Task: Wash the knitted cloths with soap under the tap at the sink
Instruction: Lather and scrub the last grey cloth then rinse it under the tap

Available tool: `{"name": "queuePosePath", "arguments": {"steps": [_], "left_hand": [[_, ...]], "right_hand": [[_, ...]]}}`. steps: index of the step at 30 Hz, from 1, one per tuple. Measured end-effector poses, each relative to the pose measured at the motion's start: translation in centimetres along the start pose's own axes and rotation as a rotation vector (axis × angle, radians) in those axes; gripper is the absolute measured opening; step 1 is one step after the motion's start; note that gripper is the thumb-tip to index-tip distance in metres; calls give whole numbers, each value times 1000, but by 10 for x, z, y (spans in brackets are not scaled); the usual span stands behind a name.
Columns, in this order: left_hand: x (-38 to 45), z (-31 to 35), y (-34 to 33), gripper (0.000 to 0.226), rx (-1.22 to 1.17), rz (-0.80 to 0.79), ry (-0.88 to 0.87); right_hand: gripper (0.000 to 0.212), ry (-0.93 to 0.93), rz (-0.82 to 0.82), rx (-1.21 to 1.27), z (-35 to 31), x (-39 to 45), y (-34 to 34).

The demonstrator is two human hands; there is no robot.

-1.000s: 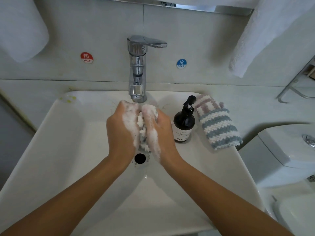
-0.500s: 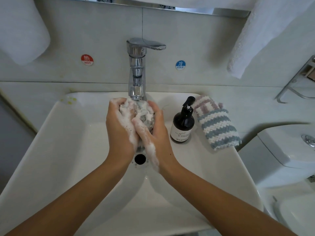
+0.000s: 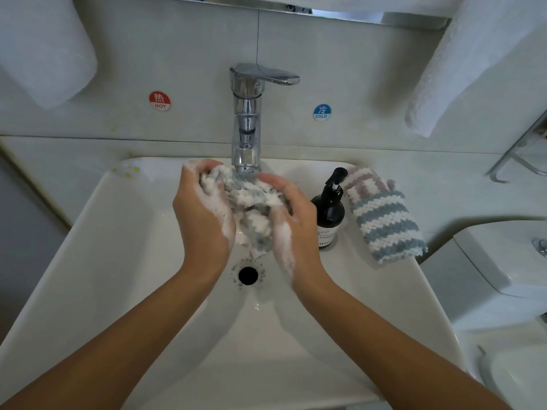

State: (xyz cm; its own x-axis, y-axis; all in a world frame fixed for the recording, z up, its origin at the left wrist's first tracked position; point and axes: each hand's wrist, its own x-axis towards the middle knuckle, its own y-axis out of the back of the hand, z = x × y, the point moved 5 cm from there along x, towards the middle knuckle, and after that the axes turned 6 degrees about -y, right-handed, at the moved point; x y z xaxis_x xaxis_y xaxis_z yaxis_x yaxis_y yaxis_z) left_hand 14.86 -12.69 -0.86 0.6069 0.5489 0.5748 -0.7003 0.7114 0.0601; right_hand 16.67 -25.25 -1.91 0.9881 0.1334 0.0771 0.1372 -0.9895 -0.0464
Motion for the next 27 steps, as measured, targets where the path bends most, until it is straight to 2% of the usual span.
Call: {"name": "queuePosePath", "arguments": {"steps": [6,10,12,16,18,21,22,23,26,27], "left_hand": [[7,-4,2,16,95,-26,-31],[10,-9,2,10,72,-46,78],[11,-17,3,15,89,-34,142],[9,-34,4,30,118,-72,227],[0,-26,0,33,66,-111,256],[-21,-7,-10,37,-89,-136,341],[-29,0,-14,37,-154,-151,360],[-37,5,-17,34,-179,-173,347],[-49,9,-26,22,-58,-253,222],[-50,6,-27,33,-36,-247,204]], "right_hand": [[38,-12,16,33,-11,-2,7],[34,-37,19,2,-8,3,10],[30,-28,12,-42,-5,4,8],[27,99,-52,-317,3,1,-5],[20,119,-64,-317,3,0,-9],[10,101,25,-223,1,4,-6],[14,79,57,-174,3,7,-3],[28,58,84,-141,4,10,0],[58,29,76,-122,5,14,5],[60,28,53,-121,3,14,5]]}}
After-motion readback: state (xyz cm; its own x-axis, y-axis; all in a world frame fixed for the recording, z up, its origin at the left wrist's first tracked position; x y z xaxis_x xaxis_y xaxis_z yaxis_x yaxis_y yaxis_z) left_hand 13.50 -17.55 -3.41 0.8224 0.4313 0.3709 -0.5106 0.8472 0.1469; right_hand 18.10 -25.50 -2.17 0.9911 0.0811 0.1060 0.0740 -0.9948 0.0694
